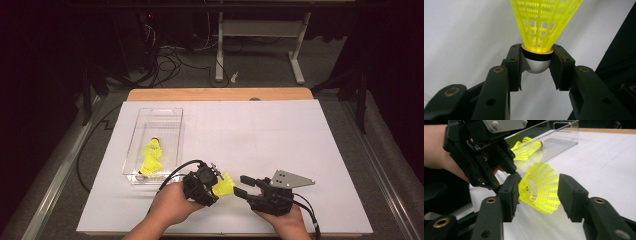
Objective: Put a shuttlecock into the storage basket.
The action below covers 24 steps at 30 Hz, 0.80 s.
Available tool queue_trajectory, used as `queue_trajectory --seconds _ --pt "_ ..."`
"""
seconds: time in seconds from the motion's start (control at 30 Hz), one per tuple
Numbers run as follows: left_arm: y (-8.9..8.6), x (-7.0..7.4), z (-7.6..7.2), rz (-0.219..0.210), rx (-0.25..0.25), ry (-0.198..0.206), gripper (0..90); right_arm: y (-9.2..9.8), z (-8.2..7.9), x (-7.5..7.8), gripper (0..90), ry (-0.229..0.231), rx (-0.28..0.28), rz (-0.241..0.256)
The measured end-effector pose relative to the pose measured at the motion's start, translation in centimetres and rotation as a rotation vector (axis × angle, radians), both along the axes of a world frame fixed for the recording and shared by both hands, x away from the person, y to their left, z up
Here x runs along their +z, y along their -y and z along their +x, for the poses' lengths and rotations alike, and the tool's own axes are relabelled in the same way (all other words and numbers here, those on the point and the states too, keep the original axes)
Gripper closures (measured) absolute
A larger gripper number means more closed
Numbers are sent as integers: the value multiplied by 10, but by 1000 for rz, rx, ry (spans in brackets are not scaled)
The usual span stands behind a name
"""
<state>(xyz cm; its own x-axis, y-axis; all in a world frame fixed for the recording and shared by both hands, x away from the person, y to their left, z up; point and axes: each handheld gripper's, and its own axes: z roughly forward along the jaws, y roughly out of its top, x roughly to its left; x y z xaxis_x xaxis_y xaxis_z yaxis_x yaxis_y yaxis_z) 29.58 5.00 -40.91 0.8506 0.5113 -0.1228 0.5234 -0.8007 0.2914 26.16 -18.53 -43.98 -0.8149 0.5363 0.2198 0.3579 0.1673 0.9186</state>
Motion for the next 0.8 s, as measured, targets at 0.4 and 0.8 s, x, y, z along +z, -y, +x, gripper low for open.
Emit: queue_trajectory --seconds 0.4,0.8 --pt "-13 -1 0 2 36 -9 641 9 4 -2 305 64 -96 -77" --pt "-22 -6 2 1 74 -20 640 29 12 -4 148 114 -197 -211"
